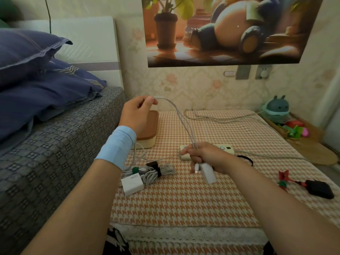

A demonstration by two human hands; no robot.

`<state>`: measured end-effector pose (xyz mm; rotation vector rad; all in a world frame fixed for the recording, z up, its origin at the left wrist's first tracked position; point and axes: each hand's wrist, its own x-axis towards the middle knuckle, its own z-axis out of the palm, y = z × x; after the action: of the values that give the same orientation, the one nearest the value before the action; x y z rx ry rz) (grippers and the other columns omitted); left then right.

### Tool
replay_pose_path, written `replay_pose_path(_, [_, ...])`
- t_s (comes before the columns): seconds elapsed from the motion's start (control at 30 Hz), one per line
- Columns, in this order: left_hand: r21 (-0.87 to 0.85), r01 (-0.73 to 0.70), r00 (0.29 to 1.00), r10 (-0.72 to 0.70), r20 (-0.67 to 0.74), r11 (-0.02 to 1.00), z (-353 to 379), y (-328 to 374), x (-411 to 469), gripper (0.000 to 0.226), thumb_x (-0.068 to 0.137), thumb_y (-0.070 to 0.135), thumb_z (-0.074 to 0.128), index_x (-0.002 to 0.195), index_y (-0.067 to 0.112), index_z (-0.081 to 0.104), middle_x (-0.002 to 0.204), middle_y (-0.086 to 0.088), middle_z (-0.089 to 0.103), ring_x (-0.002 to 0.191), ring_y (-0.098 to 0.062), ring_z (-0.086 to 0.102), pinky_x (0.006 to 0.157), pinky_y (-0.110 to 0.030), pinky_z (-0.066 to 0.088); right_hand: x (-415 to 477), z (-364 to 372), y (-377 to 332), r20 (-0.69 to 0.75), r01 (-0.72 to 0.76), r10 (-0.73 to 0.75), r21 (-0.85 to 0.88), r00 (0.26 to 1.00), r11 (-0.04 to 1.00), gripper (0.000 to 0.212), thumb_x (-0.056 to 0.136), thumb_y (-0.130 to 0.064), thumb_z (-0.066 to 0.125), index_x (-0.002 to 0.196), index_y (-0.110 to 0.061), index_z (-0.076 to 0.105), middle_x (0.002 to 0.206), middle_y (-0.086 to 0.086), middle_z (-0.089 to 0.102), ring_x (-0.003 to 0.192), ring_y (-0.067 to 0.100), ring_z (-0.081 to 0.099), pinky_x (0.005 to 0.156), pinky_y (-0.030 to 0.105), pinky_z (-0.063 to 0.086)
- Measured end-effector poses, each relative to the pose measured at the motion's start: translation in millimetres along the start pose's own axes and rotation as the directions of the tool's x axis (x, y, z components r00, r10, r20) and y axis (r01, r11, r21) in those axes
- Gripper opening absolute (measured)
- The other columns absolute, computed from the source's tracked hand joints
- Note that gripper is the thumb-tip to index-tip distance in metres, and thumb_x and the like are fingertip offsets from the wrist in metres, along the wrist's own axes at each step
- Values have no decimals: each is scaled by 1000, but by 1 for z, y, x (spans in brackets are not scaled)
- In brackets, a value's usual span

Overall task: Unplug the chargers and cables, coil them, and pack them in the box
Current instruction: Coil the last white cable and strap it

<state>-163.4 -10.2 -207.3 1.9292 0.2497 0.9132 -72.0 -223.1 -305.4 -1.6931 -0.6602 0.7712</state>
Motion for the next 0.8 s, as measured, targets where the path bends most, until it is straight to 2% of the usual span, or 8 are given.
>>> replay_pose_path(0.1, [-346,115,989,-75,125,931,-8,15,0,27,101,30,49,84,19,67,55,5,33,46,-10,28,43,-22,26,0,9,-16,-1,69,-69,86,998,994,27,109,-14,43,121,-9,67,61,4,41,70,32,69,84,55,56])
replay_pose_path(0.23, [-682,288,950,-111,291,673,-9,30,0,29,104,33,39,86,20,59,57,8,29,41,-4,23,37,-17,20,1,24,-40,29,150,-156,147,987,978,30,107,-28,47,120,-12,70,64,4,32,50,21,41,60,40,45])
replay_pose_path(0.37, [-809,341,939,-133,317,478,5,28,-7,29,105,35,37,84,22,52,56,9,29,42,-3,23,38,-16,19,-6,39,-61,125,171,-190,149,974,974,57,87,-64,60,118,-17,74,62,5,21,49,20,32,51,31,39])
replay_pose_path(0.43, [-842,345,939,-159,306,415,15,25,-12,29,105,34,36,84,20,51,55,8,29,42,-4,24,39,-16,22,-8,46,-63,95,188,-196,94,976,978,61,80,-67,68,112,-16,76,58,4,26,47,20,35,51,31,38])
replay_pose_path(0.5, [-865,350,935,-192,299,360,25,25,-17,29,105,34,37,83,20,50,55,8,28,43,-5,24,40,-18,24,-9,51,-61,14,187,-187,29,982,982,52,73,-59,79,97,-12,75,51,1,37,45,18,41,54,34,40])
replay_pose_path(0.6, [-826,380,925,-198,326,416,35,27,-22,28,105,31,35,82,20,47,58,7,29,46,-6,23,43,-19,24,-12,52,-62,-15,167,-168,-72,986,983,40,75,-44,85,84,-6,77,51,6,48,48,19,47,57,36,44])
replay_pose_path(0.7, [-800,425,905,-184,384,424,25,21,-17,28,105,31,36,83,20,49,60,6,29,48,-7,23,46,-19,24,-17,44,-63,-14,144,-147,-139,989,980,28,86,-22,76,81,5,72,52,11,51,51,22,49,72,47,54])
replay_pose_path(0.8, [-685,425,901,-207,381,591,14,14,-13,29,105,28,36,81,19,48,60,5,26,46,-7,21,44,-21,18,-24,32,-60,46,117,-111,-159,993,980,18,90,-17,71,77,-4,72,62,16,52,51,23,49,62,36,50])
